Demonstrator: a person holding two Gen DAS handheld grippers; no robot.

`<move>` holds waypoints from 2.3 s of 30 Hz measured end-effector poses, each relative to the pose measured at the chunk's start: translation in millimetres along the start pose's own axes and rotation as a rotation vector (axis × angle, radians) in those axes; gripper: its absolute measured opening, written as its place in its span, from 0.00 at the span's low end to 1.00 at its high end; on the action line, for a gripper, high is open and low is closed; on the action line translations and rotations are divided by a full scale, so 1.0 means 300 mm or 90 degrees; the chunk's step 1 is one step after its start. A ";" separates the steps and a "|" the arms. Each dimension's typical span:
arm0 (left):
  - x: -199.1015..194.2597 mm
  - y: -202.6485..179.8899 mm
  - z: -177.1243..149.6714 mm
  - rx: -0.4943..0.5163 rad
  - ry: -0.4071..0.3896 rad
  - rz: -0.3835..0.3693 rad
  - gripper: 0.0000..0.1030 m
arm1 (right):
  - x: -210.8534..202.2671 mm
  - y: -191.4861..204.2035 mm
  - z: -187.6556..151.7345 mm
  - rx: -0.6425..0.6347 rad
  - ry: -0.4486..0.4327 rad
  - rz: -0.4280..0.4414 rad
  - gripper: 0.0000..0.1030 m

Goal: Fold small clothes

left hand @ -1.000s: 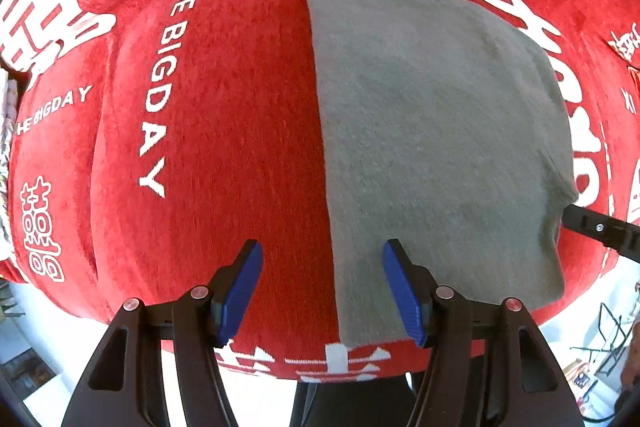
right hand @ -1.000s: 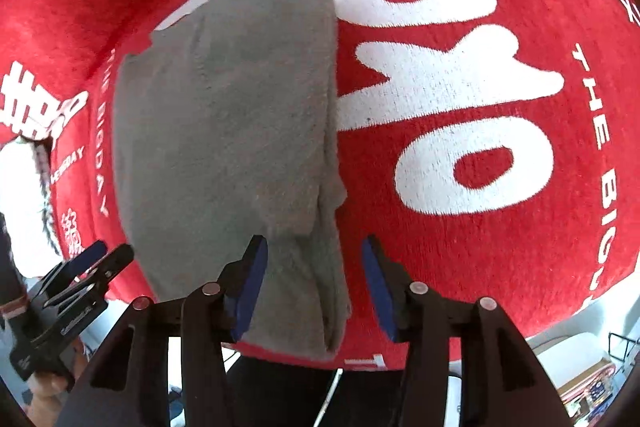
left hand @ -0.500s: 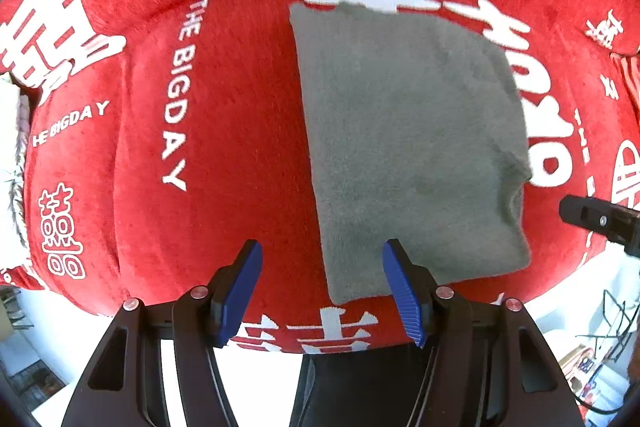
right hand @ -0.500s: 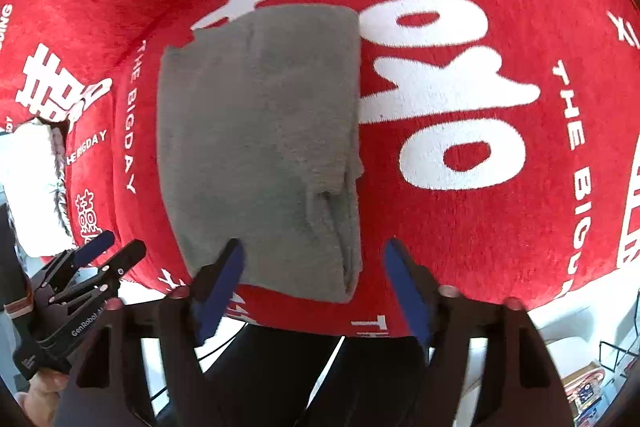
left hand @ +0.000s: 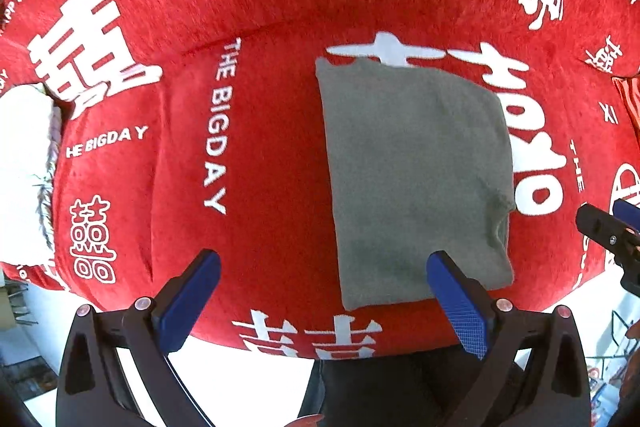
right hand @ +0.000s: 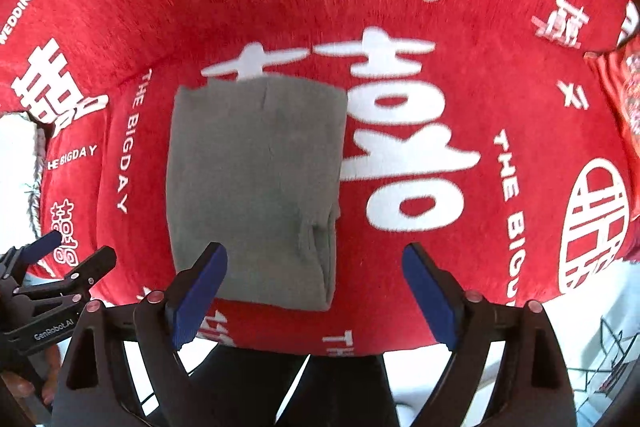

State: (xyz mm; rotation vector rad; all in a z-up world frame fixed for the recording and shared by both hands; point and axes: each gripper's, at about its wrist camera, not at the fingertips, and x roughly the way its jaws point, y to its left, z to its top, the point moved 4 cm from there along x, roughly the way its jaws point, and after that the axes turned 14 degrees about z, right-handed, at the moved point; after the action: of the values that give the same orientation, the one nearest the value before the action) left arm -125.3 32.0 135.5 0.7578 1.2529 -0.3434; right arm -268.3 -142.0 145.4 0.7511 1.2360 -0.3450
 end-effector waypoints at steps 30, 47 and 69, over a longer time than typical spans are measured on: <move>-0.168 0.033 0.028 -0.044 -0.031 -0.020 1.00 | -0.115 0.062 0.027 0.010 -0.003 -0.012 0.89; -0.168 0.045 0.030 -0.051 -0.026 -0.021 1.00 | -0.114 0.063 0.029 0.011 0.001 -0.009 0.89; -0.171 0.039 0.031 -0.055 -0.024 -0.018 1.00 | -0.104 0.063 0.032 0.005 0.005 -0.006 0.89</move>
State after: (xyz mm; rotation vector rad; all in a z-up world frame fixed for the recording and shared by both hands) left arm -126.7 25.6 188.5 0.6576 1.2352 -0.3227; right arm -259.7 -139.9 182.0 0.7540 1.2464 -0.3553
